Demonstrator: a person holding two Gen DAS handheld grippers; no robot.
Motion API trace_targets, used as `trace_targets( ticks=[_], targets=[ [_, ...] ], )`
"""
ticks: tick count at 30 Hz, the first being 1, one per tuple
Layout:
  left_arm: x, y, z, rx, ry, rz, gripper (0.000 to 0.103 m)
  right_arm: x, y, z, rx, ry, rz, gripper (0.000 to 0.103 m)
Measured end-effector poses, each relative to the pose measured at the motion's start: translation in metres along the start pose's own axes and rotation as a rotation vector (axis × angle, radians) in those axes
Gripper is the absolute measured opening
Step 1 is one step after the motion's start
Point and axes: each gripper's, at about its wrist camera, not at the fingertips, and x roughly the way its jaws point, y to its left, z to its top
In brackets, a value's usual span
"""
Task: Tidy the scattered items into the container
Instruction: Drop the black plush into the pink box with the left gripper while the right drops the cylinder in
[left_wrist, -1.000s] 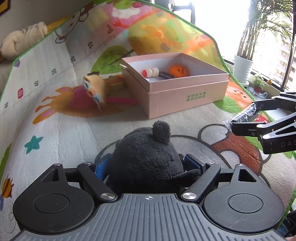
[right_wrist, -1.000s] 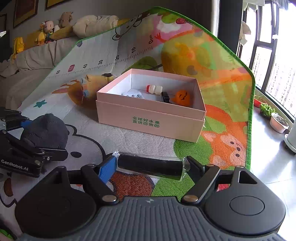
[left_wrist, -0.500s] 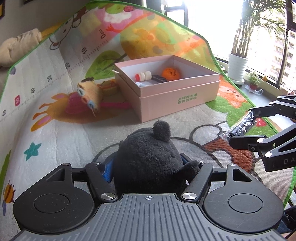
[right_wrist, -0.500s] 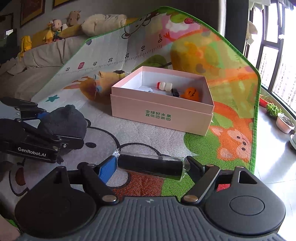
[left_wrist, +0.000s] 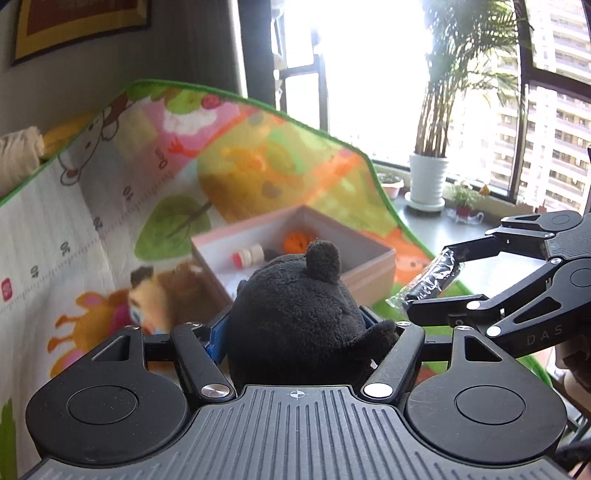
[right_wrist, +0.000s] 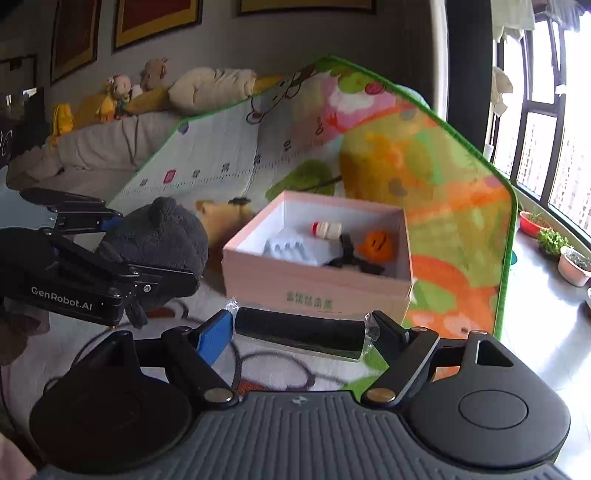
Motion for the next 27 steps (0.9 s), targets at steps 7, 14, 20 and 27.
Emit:
trace_targets(
  ticks=[7, 14, 20, 27],
  targets=[
    [0.056, 0.046, 0.068, -0.108, -0.145, -0.079, 0.096, 0.066, -0.067, 0.089, 0.198, -0.073, -0.05, 0.087],
    [0.045, 0.095, 0.038, -0.172, -0.106, 0.065, 0.101, 0.072, -0.063, 0.062, 0.174, -0.041, -0.098, 0.087],
    [0.05, 0.127, -0.023, -0.172, 0.024, 0.225, 0.101, 0.076, 0.0, 0.017, 0.024, 0.019, -0.046, 0.077],
    [0.062, 0.139, -0.046, -0.199, 0.069, 0.258, 0.101, 0.07, 0.064, -0.015, -0.08, 0.086, 0.111, 0.062]
  ],
)
